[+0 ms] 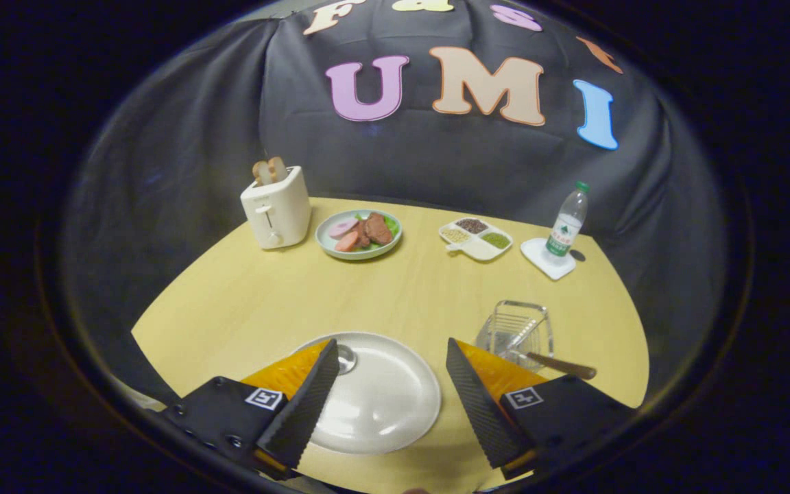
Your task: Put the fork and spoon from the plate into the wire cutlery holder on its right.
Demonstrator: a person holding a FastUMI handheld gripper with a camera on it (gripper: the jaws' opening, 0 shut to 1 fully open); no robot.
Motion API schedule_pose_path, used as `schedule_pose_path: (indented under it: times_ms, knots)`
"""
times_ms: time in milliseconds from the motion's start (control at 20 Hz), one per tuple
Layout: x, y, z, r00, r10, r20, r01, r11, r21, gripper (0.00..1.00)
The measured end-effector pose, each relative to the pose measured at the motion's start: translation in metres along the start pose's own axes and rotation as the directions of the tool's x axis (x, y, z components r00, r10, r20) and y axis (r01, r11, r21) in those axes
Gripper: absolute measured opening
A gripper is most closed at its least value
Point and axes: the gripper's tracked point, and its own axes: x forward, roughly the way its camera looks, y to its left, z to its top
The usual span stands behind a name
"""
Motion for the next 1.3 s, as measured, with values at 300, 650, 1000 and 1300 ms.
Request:
schedule_pose_path:
  times_ms: [300, 650, 1000, 1300]
  knots:
    - [0.012, 0.03, -0.022, 1.0, -0.005, -0.026, 0.005, 1.0, 0.001, 1.0]
    - [0.033, 0.054, -0.067, 0.992, -0.019, -0.125, 0.017, 1.0, -0.017, 1.0]
    - [0.041, 0.065, -0.107, 0.969, -0.044, -0.244, 0.029, 0.997, -0.065, 1.0]
    - [0.042, 0.07, -0.126, 0.948, -0.05, -0.316, 0.015, 0.993, -0.113, 0.86]
